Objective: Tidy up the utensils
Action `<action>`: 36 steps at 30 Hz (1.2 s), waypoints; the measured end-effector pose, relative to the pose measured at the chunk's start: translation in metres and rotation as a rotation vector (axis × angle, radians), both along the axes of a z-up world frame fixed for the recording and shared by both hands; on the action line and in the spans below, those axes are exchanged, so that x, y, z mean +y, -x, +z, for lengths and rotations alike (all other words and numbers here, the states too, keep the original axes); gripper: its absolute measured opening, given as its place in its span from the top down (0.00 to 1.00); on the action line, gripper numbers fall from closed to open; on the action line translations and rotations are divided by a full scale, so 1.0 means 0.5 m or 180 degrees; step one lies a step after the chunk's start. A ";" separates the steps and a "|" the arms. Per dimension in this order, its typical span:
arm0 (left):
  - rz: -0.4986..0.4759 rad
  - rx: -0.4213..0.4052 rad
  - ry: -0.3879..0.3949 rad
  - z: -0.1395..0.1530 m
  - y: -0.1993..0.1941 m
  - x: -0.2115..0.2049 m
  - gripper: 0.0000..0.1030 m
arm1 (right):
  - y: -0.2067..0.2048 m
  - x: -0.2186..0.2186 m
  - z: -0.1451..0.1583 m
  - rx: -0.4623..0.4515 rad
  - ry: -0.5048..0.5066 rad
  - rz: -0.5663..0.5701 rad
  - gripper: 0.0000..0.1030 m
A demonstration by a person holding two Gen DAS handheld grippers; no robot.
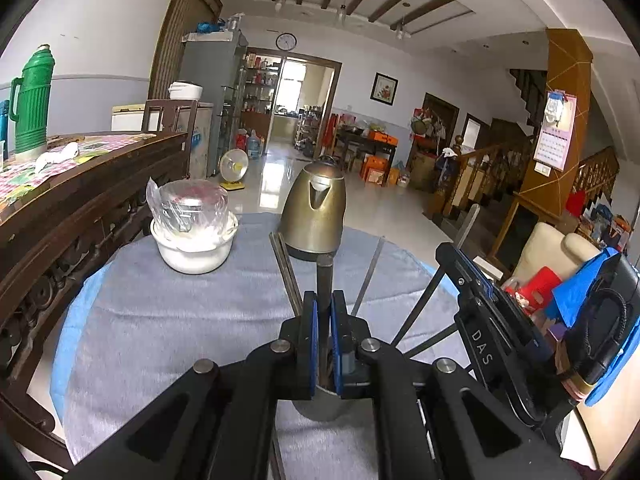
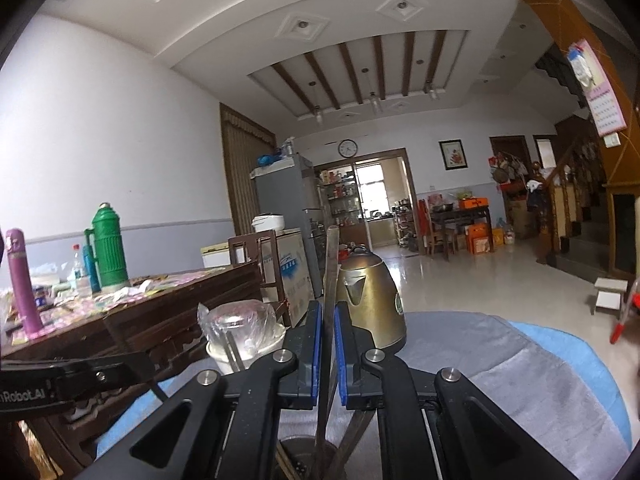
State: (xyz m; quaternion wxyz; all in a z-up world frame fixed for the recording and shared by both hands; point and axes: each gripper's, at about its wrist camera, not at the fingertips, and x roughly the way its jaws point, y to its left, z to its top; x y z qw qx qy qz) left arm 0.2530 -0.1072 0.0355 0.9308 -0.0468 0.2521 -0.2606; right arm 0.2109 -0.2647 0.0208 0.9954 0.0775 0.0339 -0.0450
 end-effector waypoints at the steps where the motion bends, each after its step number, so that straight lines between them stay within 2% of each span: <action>1: -0.0008 0.0014 -0.0010 -0.002 0.002 0.000 0.94 | 0.002 0.002 0.000 0.0004 0.0016 0.0015 0.92; 11: -0.0130 0.0275 -0.0171 -0.031 -0.001 -0.005 0.94 | 0.006 -0.005 -0.003 0.0151 -0.0021 0.0053 0.91; 13: -0.0144 0.0302 -0.0165 -0.034 0.000 -0.004 0.94 | 0.009 -0.007 -0.002 0.0167 -0.0046 0.0054 0.88; 16: -0.0155 0.0326 -0.0190 -0.041 0.001 -0.002 0.94 | 0.017 -0.007 -0.002 0.0150 -0.0116 0.0062 0.67; 17: -0.0154 0.0347 -0.0207 -0.045 0.002 -0.001 0.94 | 0.022 -0.007 -0.004 0.0133 -0.0144 0.0060 0.50; 18: -0.0149 0.0364 -0.0216 -0.049 0.004 0.000 0.94 | 0.033 -0.011 -0.004 0.0067 -0.0193 0.0058 0.38; 21: -0.0129 0.0379 -0.0241 -0.056 0.007 0.004 0.92 | 0.051 -0.015 -0.001 -0.0002 -0.0198 0.0044 0.38; 22: -0.0128 0.0376 -0.0252 -0.057 0.010 0.005 0.90 | 0.054 -0.016 0.000 -0.0006 -0.0196 0.0044 0.38; 24: -0.0115 0.0361 -0.0298 -0.060 0.017 0.005 0.72 | 0.060 -0.019 0.000 -0.0015 -0.0197 0.0036 0.38; 26: -0.0102 0.0321 -0.0332 -0.060 0.025 0.005 0.65 | 0.066 -0.024 -0.001 -0.0010 -0.0215 0.0020 0.38; 28: -0.0103 0.0276 -0.0376 -0.059 0.036 0.003 0.64 | 0.074 -0.030 -0.003 0.0006 -0.0238 0.0011 0.38; 30: -0.0102 0.0272 -0.0398 -0.059 0.043 0.003 0.54 | 0.081 -0.036 -0.008 0.0052 -0.0267 0.0001 0.38; 36: -0.0016 0.0242 -0.0537 -0.059 0.071 -0.004 0.36 | 0.104 -0.049 -0.021 0.0187 -0.0286 -0.0044 0.38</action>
